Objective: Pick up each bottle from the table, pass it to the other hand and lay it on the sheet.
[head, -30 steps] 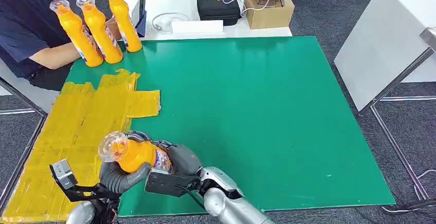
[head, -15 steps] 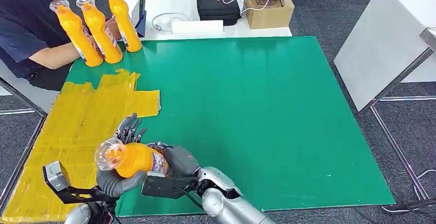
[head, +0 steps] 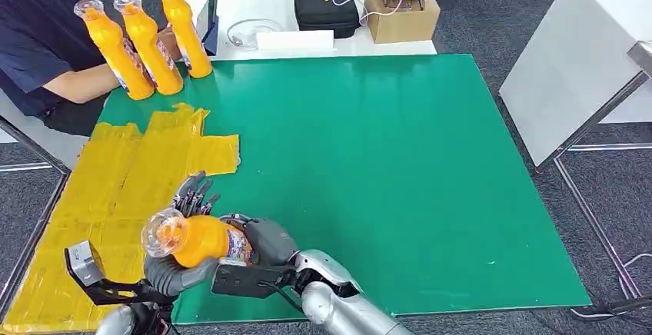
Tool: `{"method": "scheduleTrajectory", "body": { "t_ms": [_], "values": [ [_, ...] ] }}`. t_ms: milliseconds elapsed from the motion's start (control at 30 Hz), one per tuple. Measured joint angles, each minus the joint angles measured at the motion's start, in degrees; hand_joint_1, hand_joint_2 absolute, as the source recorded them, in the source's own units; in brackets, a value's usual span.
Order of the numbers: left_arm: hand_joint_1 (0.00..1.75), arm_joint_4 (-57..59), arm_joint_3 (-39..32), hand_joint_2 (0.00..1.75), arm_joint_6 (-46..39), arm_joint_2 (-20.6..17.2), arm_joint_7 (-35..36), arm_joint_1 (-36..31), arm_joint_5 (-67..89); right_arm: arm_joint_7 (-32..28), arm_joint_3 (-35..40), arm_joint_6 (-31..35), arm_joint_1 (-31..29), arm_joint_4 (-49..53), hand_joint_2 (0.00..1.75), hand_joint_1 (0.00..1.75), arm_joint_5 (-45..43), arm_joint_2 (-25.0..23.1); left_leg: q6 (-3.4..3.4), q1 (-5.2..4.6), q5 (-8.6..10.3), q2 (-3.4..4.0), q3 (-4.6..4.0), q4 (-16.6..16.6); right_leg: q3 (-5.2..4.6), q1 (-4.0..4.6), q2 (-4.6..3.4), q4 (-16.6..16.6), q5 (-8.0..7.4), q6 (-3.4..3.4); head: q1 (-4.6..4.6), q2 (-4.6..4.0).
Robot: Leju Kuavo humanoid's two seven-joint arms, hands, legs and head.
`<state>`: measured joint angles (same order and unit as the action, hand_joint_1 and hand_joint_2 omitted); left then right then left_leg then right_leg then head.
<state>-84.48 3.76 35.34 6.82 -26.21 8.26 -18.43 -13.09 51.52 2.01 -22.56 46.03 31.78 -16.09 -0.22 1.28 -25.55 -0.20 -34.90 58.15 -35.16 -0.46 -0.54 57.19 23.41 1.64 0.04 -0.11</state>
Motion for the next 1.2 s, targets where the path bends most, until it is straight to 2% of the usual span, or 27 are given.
{"method": "scheduleTrajectory", "body": {
  "t_ms": [1200],
  "values": [
    [0.00,-0.20,-0.48,1.75,0.48,0.00,0.46,0.78,0.37,-1.03,0.19,1.40,2.22,-2.32,1.75,1.75,2.67,1.57,0.00,-0.01,0.00,0.00,0.09,0.00,0.06,-0.01,0.00,-0.01,0.00,0.00,0.00,0.00]
  ]
}}
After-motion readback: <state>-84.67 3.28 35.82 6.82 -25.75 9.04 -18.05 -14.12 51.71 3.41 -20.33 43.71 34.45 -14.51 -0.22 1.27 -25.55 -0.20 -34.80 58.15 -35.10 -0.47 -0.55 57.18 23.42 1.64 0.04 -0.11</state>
